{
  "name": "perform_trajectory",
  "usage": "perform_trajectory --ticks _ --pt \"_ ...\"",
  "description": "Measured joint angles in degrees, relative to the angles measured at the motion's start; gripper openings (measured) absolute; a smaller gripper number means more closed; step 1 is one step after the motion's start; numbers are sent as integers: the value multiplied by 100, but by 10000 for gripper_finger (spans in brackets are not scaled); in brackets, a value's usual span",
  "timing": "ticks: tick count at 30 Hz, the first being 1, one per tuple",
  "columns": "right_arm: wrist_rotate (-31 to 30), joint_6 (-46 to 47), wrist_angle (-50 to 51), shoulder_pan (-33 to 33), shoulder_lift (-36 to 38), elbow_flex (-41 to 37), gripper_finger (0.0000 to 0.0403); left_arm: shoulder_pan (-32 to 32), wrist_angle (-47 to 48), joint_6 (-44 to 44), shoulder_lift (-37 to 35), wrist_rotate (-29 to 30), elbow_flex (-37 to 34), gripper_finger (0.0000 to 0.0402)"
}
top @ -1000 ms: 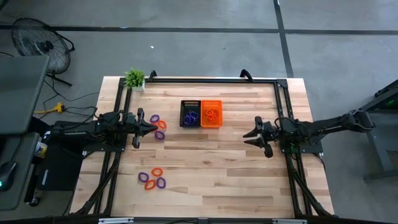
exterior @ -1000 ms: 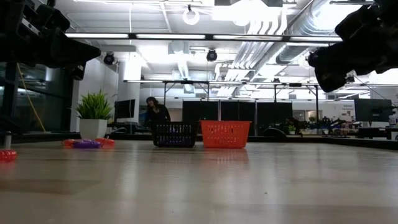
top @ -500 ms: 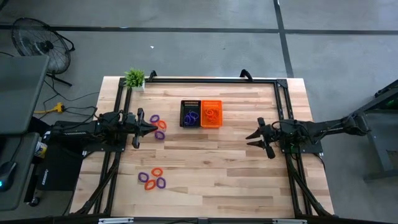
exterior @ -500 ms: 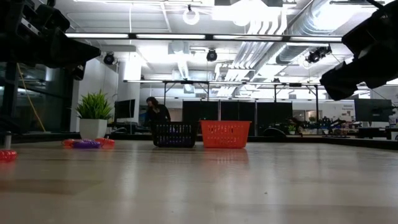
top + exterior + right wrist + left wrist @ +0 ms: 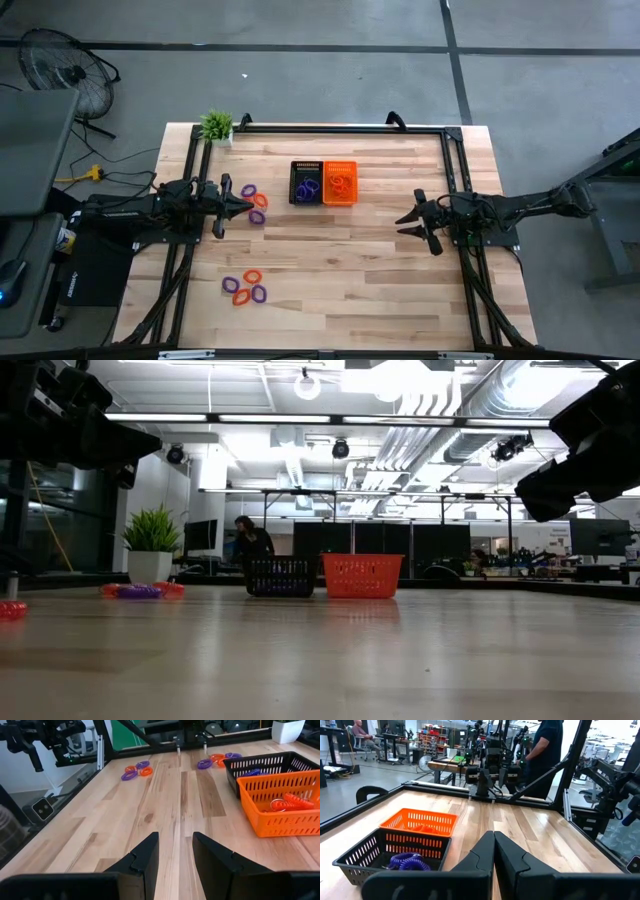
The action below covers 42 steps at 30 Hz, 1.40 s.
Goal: Sort spring keychains into baskets
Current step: Put the purple spring keychain into the black basket
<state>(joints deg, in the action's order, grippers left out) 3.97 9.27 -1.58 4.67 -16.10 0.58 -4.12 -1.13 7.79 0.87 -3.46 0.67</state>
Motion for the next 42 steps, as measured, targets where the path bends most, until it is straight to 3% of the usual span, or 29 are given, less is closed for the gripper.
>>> perform_trajectory --ticks 27,34,42 --pt "7 10 2 0 0 -2 114 1 176 20 88 157 113 1" --pt "7 10 2 -2 0 -2 114 0 1454 269 957 1465 1056 1" --pt "9 10 2 -2 0 -2 114 -3 2538 601 2840 2042 2410 1"
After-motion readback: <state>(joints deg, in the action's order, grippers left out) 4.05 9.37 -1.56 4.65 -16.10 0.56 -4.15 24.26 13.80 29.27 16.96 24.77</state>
